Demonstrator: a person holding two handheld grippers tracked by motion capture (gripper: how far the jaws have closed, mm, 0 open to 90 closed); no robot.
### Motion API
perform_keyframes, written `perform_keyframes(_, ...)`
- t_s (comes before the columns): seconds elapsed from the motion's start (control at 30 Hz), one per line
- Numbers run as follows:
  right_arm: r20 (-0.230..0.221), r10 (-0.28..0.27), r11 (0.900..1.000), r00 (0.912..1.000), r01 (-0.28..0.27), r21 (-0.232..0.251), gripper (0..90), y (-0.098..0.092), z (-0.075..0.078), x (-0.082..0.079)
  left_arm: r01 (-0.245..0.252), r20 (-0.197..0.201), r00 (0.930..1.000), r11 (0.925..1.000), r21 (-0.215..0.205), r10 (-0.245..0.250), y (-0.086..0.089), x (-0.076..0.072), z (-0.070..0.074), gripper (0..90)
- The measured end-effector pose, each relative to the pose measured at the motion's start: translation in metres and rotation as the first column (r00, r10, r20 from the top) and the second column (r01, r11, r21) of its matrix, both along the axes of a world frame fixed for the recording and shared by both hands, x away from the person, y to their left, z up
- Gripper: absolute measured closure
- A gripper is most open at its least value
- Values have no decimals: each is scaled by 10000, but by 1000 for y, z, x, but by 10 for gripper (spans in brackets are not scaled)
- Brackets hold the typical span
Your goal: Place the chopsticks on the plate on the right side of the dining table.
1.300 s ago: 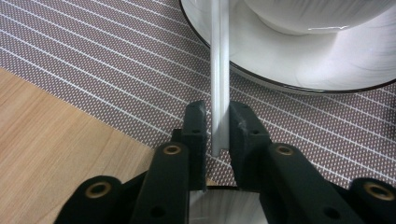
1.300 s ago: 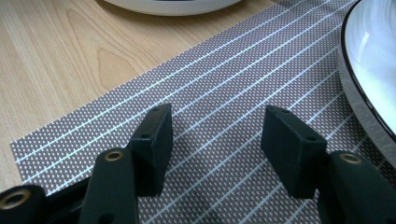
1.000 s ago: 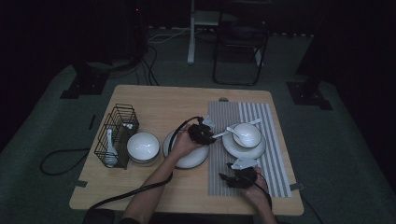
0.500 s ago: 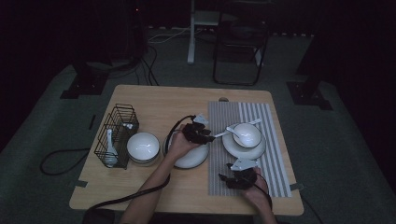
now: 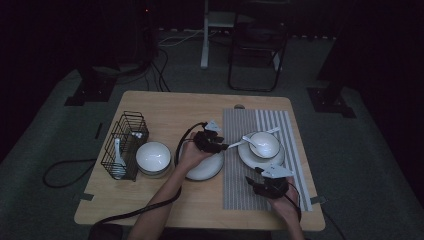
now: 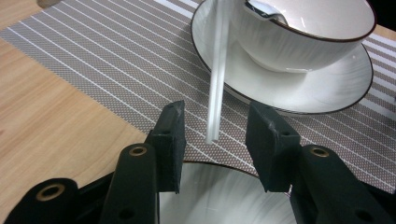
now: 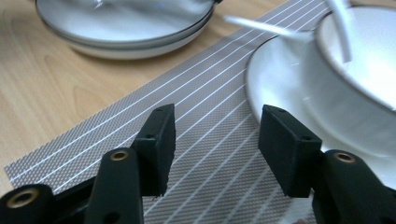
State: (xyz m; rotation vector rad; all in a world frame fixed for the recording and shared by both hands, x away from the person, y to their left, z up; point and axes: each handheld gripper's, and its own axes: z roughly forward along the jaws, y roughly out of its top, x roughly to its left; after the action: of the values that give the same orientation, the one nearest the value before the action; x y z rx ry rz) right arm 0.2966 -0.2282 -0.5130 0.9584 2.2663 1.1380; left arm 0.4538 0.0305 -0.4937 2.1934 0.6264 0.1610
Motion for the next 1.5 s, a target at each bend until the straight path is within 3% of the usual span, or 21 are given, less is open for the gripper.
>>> perform_keyframes(0.23, 658, -447, 9990, 9968, 448, 2, 464, -11, 23, 3, -301, 5, 9995, 9995, -107, 301, 6, 3, 2, 578)
perform_keyframes(0.6, 1150, -1176, 9930, 9864, 1177, 54, 499, -30, 46, 16, -214, 22, 9998, 9998, -14, 214, 3, 2, 1, 574)
perform_keyframes(1.4, 1521, -1798, 9821, 9719, 1862, -294, 505, -58, 59, 50, 23, 125, 9999, 9998, 178, -25, -6, -1, -2, 564)
perform_keyframes(1.5, 1508, -1922, 9798, 9697, 1982, -262, 511, -64, 59, 58, 177, 133, 9997, 9995, 275, -180, -8, -3, -4, 599)
